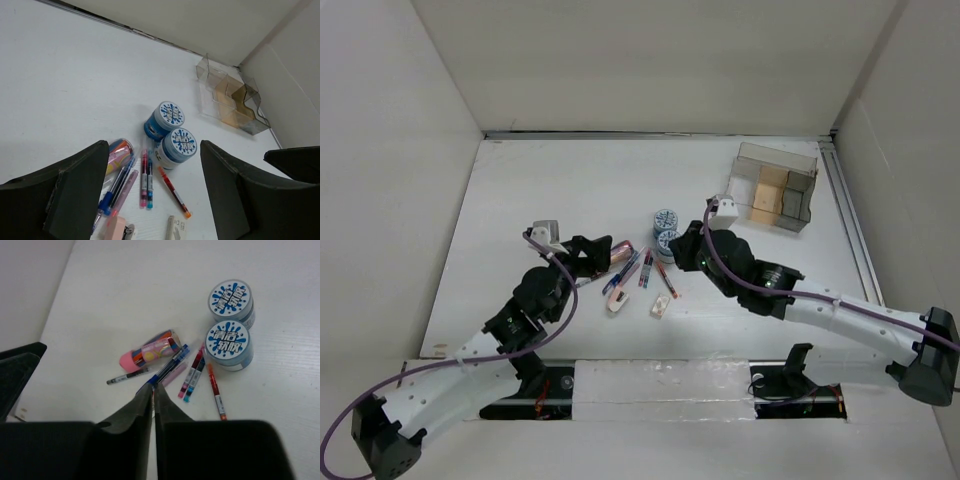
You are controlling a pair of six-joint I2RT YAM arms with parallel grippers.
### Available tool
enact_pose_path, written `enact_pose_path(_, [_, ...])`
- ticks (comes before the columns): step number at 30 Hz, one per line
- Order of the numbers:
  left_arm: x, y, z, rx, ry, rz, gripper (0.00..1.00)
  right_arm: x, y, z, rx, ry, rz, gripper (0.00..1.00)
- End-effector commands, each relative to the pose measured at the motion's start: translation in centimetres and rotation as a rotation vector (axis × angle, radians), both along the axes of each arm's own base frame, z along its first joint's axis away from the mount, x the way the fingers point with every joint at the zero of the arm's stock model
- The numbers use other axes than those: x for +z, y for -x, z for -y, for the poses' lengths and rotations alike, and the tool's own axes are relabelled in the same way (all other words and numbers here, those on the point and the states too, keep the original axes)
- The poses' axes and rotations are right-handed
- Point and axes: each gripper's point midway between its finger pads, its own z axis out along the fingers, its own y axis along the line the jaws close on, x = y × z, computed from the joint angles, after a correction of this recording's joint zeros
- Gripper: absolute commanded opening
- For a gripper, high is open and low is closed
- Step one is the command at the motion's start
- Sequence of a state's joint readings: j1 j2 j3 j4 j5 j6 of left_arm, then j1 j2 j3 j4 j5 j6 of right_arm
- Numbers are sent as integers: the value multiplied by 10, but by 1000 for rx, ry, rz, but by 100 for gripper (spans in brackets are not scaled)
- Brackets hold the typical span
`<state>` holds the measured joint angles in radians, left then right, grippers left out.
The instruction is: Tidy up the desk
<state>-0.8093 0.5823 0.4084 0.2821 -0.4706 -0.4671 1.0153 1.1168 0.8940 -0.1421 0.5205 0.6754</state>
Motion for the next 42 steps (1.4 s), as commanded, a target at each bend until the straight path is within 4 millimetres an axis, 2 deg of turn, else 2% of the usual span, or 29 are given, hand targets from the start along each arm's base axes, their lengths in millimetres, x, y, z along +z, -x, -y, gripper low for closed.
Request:
enact_pose_path(1, [18,-2,5,-16,21,38,70,32,-6,-9,-4,-94,42,6])
enact_pose_path(2, [16,-3,6,-14,11,28,70,29,-6,-8,-8,-86,37,0])
enact_pose_path(4, [14,-4,6,-10,3,17,69,25,-7,-6,-21,-72,31,0])
enact_pose_path(6, [16,-5,5,-3,8,16,61,20,-8,-2,-42,-54,16,1])
enact_pose_path(7, [16,-5,4,3,11,18,56,17,-9,3,-62,-38,11,12])
enact_pose_path(8, [15,-5,3,4,11,18,32,13,-8,5,-68,-26,6,23])
enact_pose_path(9, [17,-4,2,7,15,24,20,10,-8,7,-69,-15,4,48])
enact_pose_path(10, [17,-4,1,12,15,23,13,5,-7,8,-70,0,-1,63])
enact_pose_path(11, [17,-5,0,17,18,20,8,-14,-5,14,-78,48,-28,89])
enact_pose_path(12, [17,-5,0,17,17,19,8,-15,-5,14,-78,52,-30,90])
enact_pose_path(13, [15,-5,-1,24,15,16,9,-26,-5,20,-93,88,-46,93])
enact_pose_path(15, [13,-7,0,29,16,6,24,-45,-4,25,-120,131,-81,99])
enact_pose_path(17, [12,-8,-1,45,13,-9,37,-68,-4,27,-131,197,-122,100])
enact_pose_path(18, [12,-9,-2,53,14,-14,40,-71,-5,25,-136,206,-132,100])
enact_pose_path(19, [10,-9,-3,57,12,-18,43,-84,-6,25,-140,249,-157,100])
enact_pose_path(21, [13,-8,-4,56,23,-6,49,-89,-13,23,-167,265,-164,100])
enact_pose_path(24, [14,-6,-4,46,27,6,51,-105,-31,24,-194,302,-184,100])
enact_pose_path(25, [14,-6,-3,43,28,8,51,-102,-37,18,-184,283,-185,100])
enact_pose_path(26, [15,-6,-3,40,29,9,51,-113,-42,16,-181,308,-203,100])
enact_pose_path(27, [15,-6,-2,35,28,11,51,-115,-54,15,-189,314,-206,100])
enact_pose_path(28, [15,-6,-2,35,28,11,51,-110,-56,13,-189,303,-200,100])
enact_pose_path(30, [15,-6,-2,35,29,9,51,-120,-65,11,-186,333,-213,100])
enact_pose_path(35, [15,-5,-1,29,33,11,51,-117,-86,-5,-133,315,-210,100])
enact_pose_path(37, [16,-5,-1,28,34,12,51,-123,-91,-10,-114,318,-218,99])
enact_pose_path(42, [16,-5,-3,34,34,11,51,-134,-107,-8,-139,319,-238,93])
